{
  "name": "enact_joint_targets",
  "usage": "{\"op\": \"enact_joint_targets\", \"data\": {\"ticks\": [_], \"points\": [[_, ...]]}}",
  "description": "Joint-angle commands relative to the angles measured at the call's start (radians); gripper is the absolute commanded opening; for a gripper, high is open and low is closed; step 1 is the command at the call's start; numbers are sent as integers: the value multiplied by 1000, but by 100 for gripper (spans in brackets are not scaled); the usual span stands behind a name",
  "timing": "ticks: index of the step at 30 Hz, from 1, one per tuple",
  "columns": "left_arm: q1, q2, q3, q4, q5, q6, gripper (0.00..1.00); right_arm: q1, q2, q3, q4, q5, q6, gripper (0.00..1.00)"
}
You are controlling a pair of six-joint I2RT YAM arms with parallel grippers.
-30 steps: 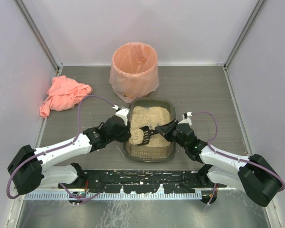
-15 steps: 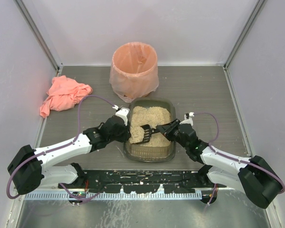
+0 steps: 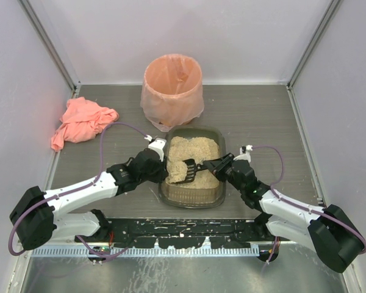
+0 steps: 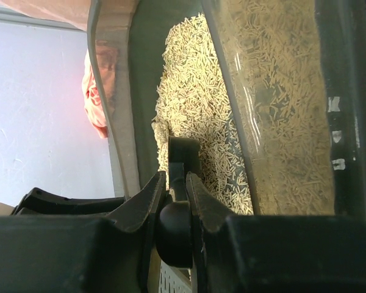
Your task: Clean the litter box
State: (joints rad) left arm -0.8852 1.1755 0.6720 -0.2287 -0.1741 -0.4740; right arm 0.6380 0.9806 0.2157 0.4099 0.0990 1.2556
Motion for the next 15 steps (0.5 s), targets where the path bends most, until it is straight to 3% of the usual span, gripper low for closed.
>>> {"op": "enact_joint_targets", "data": {"ticks": [1,7,15], "points": [[-11,-14,-2,32,49,21,23,-11,-38,-5,64,8,22,0],[-11,-12,-5,34,49,21,22,-15,4,-2,92,-11,15,1],[-12,-10,-2,32,48,21,20,-15,184,66,171,-118,-16,1]]}}
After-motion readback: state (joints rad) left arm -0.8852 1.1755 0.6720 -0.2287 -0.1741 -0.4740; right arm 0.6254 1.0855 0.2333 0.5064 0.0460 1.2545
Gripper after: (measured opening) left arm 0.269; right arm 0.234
